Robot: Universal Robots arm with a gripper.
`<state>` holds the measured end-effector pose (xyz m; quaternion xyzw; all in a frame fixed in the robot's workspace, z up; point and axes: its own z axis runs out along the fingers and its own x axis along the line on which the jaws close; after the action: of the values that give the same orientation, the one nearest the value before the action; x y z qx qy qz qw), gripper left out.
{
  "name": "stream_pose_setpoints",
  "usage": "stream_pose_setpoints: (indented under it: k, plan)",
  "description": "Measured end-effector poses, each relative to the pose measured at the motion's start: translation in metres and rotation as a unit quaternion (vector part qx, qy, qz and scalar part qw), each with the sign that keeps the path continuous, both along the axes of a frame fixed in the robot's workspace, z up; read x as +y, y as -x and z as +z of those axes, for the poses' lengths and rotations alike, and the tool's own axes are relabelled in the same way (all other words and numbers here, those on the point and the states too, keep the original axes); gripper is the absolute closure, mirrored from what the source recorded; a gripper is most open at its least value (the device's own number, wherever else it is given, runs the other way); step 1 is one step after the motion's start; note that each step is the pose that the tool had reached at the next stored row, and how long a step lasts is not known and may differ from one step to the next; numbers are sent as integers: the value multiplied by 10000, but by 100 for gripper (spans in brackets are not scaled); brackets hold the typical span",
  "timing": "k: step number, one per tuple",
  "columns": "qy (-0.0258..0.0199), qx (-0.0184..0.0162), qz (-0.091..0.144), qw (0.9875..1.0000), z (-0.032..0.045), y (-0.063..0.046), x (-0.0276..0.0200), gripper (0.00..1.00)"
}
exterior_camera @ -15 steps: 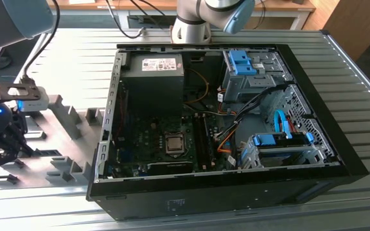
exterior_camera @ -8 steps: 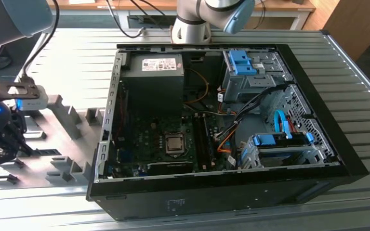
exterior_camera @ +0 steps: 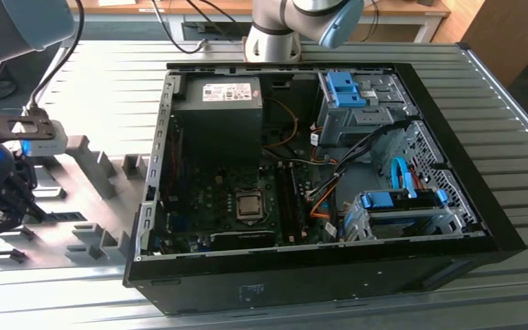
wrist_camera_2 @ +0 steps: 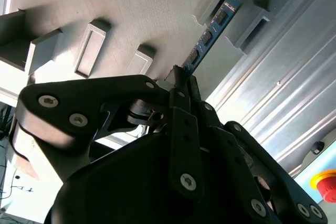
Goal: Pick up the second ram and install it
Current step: 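Pick up the second ram and move it above second insertion slot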
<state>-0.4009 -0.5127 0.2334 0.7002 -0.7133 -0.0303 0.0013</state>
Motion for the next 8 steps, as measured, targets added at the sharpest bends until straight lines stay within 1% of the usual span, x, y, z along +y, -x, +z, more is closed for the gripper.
stream_pose_setpoints:
  k: [8]
  plan:
    - [0, 1, 0, 10000, 19, 0, 0, 86]
